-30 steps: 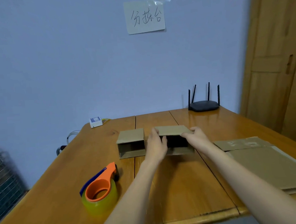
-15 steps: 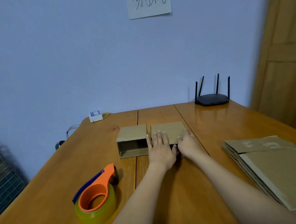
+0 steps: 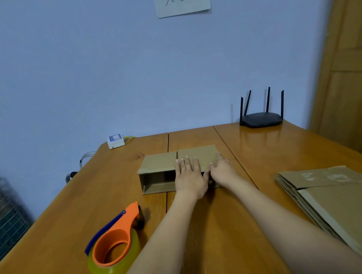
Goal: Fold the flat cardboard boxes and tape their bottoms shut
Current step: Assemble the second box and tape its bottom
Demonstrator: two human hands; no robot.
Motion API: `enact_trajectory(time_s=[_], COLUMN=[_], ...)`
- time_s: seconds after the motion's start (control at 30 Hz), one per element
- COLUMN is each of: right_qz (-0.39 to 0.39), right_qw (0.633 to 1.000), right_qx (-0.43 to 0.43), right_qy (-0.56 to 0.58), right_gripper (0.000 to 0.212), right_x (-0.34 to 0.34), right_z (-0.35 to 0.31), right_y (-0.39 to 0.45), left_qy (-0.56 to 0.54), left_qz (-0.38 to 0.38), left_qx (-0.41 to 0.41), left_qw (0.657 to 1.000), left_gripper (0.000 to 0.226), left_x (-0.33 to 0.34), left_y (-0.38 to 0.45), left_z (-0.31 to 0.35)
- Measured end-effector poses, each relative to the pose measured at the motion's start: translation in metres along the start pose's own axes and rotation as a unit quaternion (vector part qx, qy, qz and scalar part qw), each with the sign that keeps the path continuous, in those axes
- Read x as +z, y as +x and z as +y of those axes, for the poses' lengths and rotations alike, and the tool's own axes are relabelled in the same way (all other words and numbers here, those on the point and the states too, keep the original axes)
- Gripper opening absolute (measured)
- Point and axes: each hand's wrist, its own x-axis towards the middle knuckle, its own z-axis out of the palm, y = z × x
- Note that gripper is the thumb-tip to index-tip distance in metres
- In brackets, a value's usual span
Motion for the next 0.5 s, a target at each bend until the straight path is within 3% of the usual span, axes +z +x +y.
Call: enact_trajectory(time_s=[0.13,0.3,0.5], right_qz=[0.033,0.008,0.000], right_qw=[0.988,0.951,0.922], right_qx=[-0.038,-0.053,-0.038], right_qy=[-0.144,-0.305,-0.385], right_gripper=[0.062,0.063,0.067], right_x=[-0.018,-0.056,-0.105], right_z=[0.003,0.012,0.020], right_y=[-0.015,-0.045,-0.100], left_qy=[-0.028,-0.059,-0.075], left_qz=[-0.012,-0.022,-0.047], left_qx=[0.007,0.011,0.026], left_qw=[1.000,0.998,0.996], left_gripper=[0.068,0.066,0.066], left_x=[-0.014,-0.036,-0.064], left_y=[-0.005,-0.028,-0.071], left_z=[0.003,0.010,0.045])
